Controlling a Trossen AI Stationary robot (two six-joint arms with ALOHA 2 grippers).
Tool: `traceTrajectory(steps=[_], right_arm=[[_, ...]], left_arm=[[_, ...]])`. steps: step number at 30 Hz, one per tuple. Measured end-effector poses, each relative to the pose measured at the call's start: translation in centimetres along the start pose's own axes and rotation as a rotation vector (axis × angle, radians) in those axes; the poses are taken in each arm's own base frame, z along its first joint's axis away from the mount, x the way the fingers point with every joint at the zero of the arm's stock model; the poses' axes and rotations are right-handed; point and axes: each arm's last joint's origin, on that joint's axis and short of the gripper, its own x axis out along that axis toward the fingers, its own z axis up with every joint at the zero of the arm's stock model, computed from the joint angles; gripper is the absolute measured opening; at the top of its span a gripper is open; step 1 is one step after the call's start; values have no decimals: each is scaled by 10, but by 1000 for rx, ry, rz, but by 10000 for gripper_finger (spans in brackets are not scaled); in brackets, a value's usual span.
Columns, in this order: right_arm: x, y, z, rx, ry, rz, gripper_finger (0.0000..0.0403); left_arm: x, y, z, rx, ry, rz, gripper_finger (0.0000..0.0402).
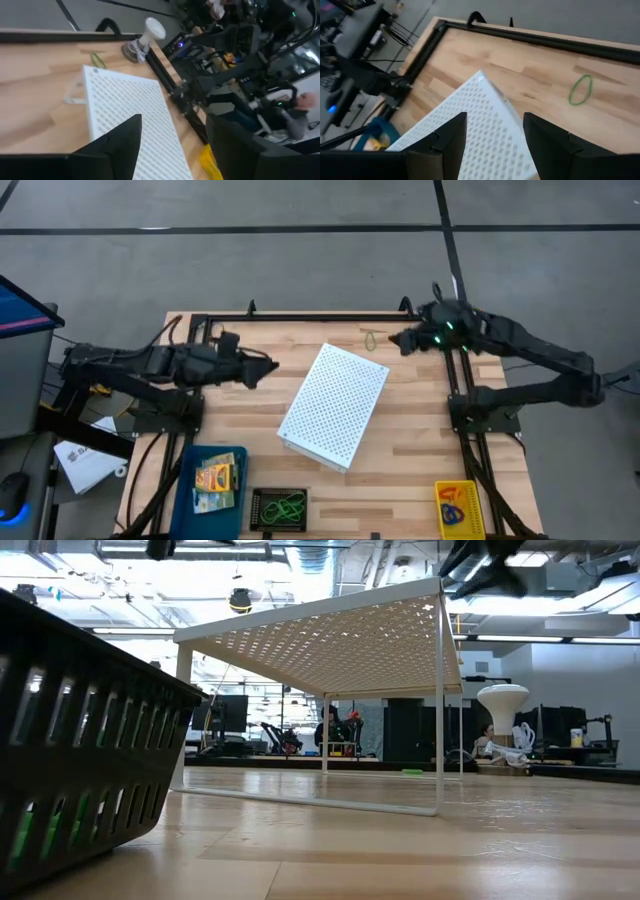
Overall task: Pick & Place Office Desk Supplies
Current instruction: Put the green rubber band into the black bin
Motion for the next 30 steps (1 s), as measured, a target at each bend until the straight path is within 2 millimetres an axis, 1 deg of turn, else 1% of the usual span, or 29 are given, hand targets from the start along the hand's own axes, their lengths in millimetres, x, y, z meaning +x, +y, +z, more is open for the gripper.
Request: traceTrajectory(steps=[3, 8, 11, 13, 16, 21, 26, 30], right_arm=[[28, -14, 22, 14, 37, 15, 191], [85, -44, 56, 87, 91, 81, 191], [116, -64, 68, 139, 130, 102, 191], [134, -75, 72, 166, 156, 70, 191], [156, -88, 77, 182, 187, 30, 191], [188, -107, 79, 205, 244, -24, 191], [220, -137, 69, 246, 332, -102, 191], [234, -147, 62, 225, 371, -125, 191]], left_arm=[[7, 9, 12, 27, -12, 26, 216], [16, 27, 36, 54, -102, 126, 216], [20, 41, 52, 28, -163, 194, 214], [21, 50, 63, 5, -188, 208, 212], [24, 59, 80, -23, -227, 183, 209], [32, 77, 105, -68, -284, 152, 202], [52, 91, 124, -129, -312, 88, 192], [72, 95, 133, -170, -349, 12, 181]])
